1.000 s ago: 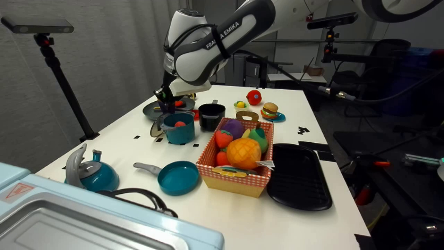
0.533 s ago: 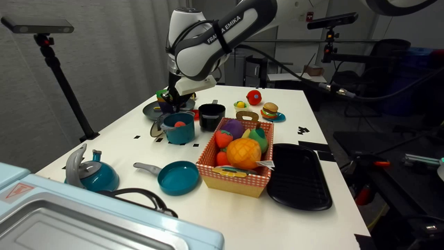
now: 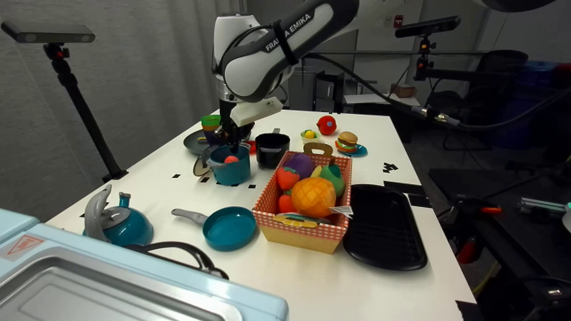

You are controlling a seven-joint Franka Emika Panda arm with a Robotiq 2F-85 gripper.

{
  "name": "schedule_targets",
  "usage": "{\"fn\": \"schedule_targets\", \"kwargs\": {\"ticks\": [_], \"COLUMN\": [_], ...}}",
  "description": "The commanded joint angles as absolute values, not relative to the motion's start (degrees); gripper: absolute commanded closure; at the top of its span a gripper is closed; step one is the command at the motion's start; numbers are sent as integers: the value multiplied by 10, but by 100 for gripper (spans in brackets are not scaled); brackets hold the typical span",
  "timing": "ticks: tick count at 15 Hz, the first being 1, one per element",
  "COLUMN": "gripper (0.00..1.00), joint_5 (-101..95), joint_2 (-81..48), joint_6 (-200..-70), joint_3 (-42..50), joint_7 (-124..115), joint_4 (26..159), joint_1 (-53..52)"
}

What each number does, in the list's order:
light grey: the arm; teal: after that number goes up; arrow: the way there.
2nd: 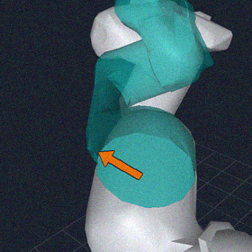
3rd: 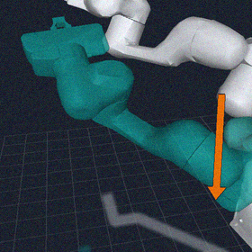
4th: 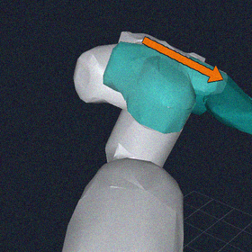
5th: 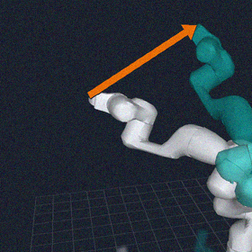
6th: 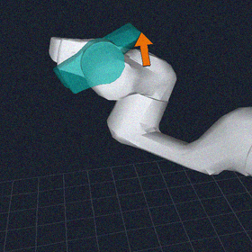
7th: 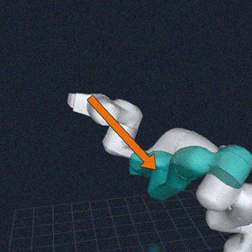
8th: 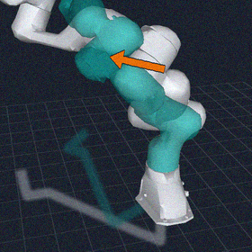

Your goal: Take the lid from the blue pot and put it on the table

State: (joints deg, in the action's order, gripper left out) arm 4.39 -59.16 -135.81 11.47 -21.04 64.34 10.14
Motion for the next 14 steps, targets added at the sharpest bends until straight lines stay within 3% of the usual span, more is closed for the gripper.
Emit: {"fn": "schedule_targets", "kwargs": {"ticks": [1, 14], "gripper": [100, 100], "joint_5": [42, 41], "joint_2": [-585, -656], "joint_6": [-1350, -1443], "joint_3": [105, 139], "joint_7": [-195, -310], "joint_4": [641, 547], "joint_1": [99, 69]}}
